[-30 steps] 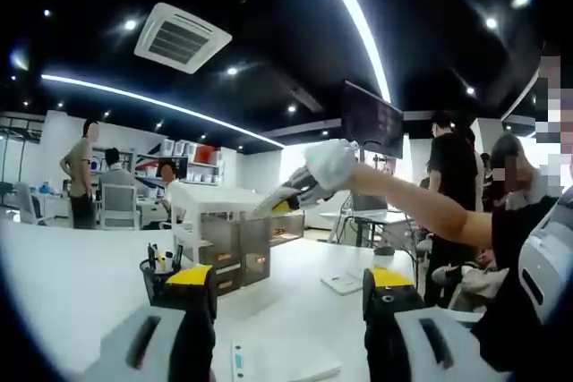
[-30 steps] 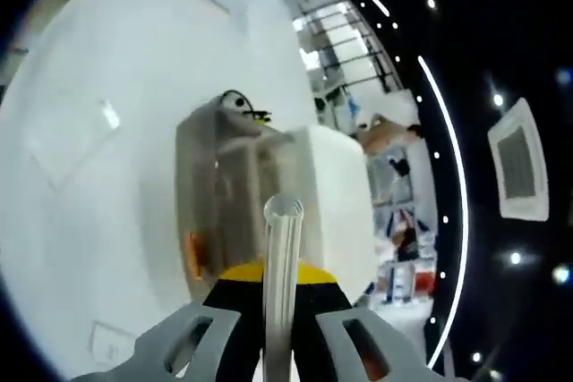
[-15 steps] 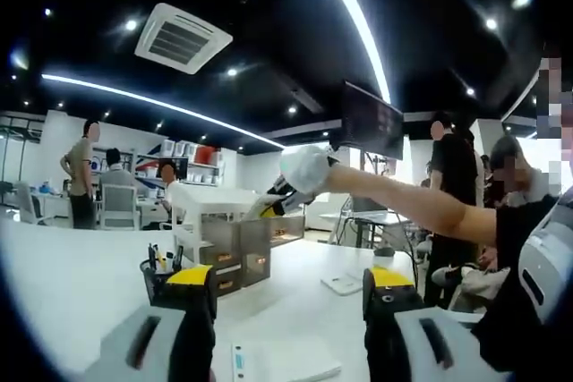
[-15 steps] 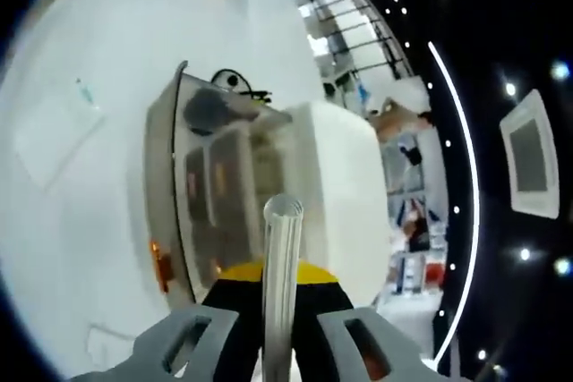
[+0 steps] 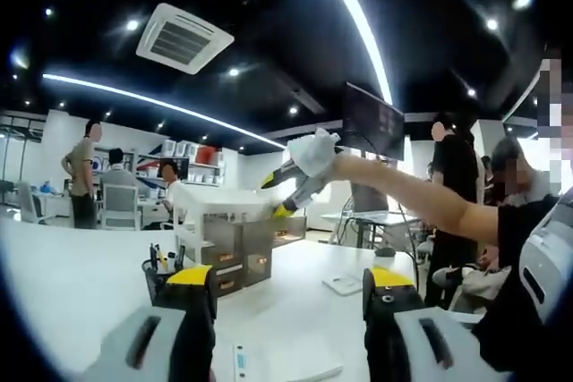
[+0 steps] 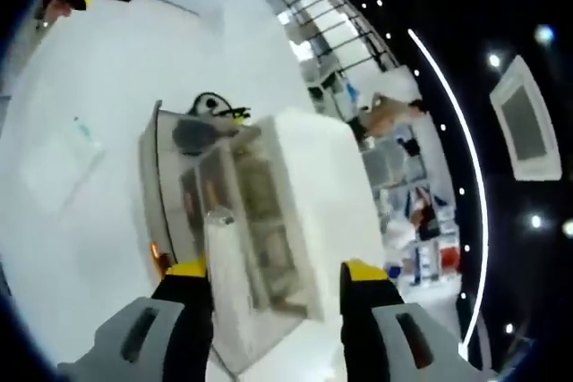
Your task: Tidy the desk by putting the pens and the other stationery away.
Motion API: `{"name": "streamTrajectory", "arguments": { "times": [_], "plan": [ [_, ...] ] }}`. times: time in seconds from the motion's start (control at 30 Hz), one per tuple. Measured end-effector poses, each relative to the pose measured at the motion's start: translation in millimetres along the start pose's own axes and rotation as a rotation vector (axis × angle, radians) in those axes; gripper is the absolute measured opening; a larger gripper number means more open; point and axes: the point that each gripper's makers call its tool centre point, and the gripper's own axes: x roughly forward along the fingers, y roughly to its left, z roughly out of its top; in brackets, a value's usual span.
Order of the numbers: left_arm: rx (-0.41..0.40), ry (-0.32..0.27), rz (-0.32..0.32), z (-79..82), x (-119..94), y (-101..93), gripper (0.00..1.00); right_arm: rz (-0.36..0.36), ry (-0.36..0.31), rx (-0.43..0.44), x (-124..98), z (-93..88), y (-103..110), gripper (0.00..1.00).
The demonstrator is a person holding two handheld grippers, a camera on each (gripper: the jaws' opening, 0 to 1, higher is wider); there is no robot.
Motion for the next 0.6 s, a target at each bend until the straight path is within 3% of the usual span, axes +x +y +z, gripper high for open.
{"name": "streamTrajectory", "arguments": {
  "times": [0.2, 0.23, 0.27, 0.33, 0.5, 0.6],
  "plan": [
    [0.002, 0.001, -0.002, -0.4, 0, -1.9, 0.66, 0.052, -0.092, 0.079, -5, 15.6, -2, 0.58],
    [0.002, 0.0, -0.002, -0.1, 0, -1.2, 0.66, 0.043, -0.09, 0.081, -2, 15.6, -5, 0.57],
    [0.001, 0.0, 0.0, -0.2, 0, -1.0, 0.66, -0.012, -0.065, 0.065, 3, 12.5, -18, 0.56],
    [0.001, 0.002, 0.0, -1.0, 0, -1.0, 0.66, -0.015, -0.009, 0.023, 10, 4.5, -15, 0.57],
    [-0.001, 0.0, 0.005, -1.6, -2, 1.1, 0.66, 0.032, -0.073, 0.082, 7, 15.8, -9, 0.6],
    [0.0, 0.002, 0.005, -2.5, -1, 0.8, 0.66, 0.103, -0.144, 0.228, 4, 22.3, -7, 0.63]
  ]
}}
